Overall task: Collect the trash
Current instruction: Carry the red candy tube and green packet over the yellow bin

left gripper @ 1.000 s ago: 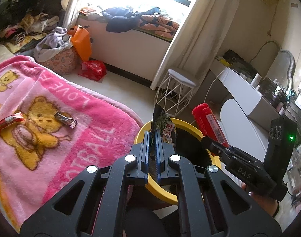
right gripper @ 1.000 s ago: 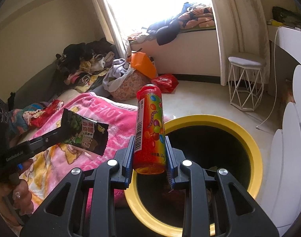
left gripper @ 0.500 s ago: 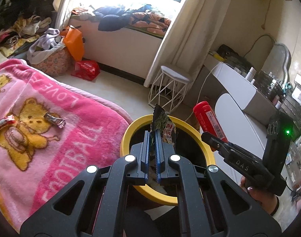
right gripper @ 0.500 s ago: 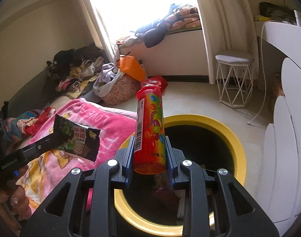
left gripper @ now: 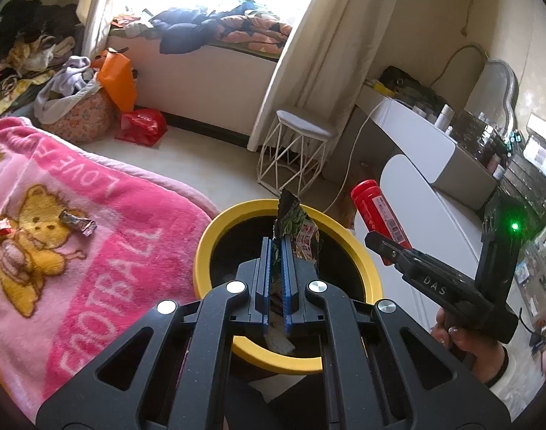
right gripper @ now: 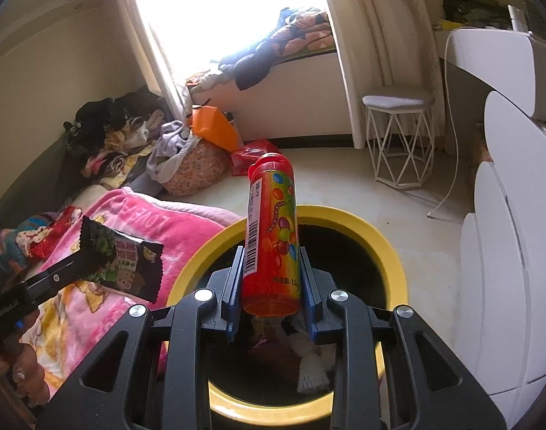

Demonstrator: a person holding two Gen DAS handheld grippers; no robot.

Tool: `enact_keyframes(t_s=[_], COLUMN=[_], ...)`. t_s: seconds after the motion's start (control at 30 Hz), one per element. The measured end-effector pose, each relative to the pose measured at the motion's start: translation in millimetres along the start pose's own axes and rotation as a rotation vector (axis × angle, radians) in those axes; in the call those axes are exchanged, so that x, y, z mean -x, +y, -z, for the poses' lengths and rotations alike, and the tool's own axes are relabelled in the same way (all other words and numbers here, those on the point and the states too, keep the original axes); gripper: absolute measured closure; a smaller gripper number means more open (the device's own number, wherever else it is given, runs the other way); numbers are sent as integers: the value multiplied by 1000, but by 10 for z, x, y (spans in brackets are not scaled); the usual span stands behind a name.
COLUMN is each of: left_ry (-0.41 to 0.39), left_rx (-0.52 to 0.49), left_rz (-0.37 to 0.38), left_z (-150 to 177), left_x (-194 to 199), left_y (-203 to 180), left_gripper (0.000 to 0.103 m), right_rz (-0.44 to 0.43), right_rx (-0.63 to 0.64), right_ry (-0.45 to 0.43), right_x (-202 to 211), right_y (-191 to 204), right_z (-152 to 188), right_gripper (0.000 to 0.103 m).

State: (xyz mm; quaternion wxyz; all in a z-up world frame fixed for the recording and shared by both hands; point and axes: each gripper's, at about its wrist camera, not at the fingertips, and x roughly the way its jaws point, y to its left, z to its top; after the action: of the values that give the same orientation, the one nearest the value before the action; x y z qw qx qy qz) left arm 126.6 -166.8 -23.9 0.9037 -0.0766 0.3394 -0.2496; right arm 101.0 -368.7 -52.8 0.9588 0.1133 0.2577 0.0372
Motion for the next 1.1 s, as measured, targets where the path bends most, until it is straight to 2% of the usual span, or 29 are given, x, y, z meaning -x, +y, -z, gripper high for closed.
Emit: enact_keyframes(t_s=[0.6, 1.1], left_ry=[82, 154], left_rx=[-72, -93], left_rz=[31, 29], left_z=[126, 247], left_x=[-376, -707], left_y=[-251, -272], left_gripper=[100, 100], right_rz=[60, 76], right_rx=[-70, -93], right_ry=[14, 59], right_x=[-21, -176], right_y=[-317, -436], right_z=[74, 183], right_gripper=[77, 77])
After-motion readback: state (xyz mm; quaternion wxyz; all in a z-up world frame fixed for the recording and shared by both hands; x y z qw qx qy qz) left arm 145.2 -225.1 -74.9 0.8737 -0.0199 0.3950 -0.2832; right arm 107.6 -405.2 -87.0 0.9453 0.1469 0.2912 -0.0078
